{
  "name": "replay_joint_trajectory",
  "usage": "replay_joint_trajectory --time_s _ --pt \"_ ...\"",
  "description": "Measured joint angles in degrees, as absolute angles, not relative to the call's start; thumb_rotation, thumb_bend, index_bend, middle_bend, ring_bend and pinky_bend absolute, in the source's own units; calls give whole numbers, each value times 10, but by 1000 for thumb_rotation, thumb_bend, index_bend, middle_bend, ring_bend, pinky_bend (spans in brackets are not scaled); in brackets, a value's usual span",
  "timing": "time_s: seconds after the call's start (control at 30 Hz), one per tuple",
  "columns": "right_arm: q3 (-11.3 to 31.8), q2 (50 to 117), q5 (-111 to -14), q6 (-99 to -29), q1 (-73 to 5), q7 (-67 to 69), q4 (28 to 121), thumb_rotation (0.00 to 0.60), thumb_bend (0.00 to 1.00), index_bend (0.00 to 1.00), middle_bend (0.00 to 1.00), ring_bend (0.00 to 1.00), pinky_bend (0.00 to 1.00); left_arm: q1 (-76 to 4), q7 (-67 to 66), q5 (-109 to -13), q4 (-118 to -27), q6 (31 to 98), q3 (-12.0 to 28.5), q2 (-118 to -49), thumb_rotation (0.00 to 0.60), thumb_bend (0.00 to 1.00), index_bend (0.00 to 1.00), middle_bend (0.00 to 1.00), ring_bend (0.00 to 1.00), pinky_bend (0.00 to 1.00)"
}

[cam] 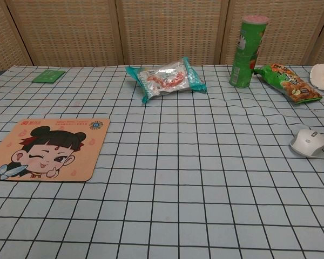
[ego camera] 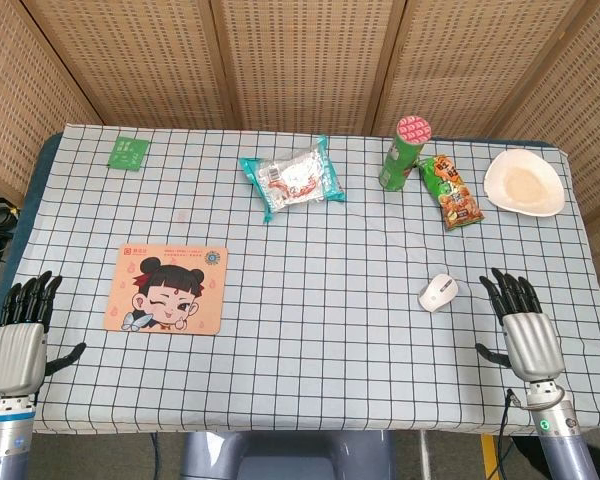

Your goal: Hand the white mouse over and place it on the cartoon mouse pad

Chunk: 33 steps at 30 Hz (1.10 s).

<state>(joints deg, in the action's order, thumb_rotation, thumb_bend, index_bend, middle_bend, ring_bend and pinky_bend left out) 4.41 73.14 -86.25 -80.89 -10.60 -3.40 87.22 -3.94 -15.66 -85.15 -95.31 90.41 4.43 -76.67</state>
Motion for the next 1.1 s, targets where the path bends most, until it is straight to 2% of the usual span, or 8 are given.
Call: replay_joint_trajectory --time_s 0.23,0.37,0.5,0.83,1.1 --pt "48 735 -864 -802 -115 -26 860 600 145 5 0 0 0 -41 -158 -840 -952 899 50 -765 600 80 0 0 0 0" --pt "50 742 -868 -790 -126 -21 840 600 145 85 0 0 0 -42 -158 -837 -954 899 54 -764 600 80 0 0 0 0" --pt "53 749 -870 -763 -147 -16 814 600 145 130 0 0 0 -44 -161 -834 -954 899 56 -764 600 80 0 0 0 0" --pt "40 753 -902 -659 -224 15 736 600 119 144 0 0 0 -45 -163 -834 -951 902 59 -767 600 80 0 0 0 0" --pt "36 789 -913 -630 -262 25 671 600 118 286 52 0 5 -47 -163 -829 -948 898 60 -770 600 80 0 0 0 0"
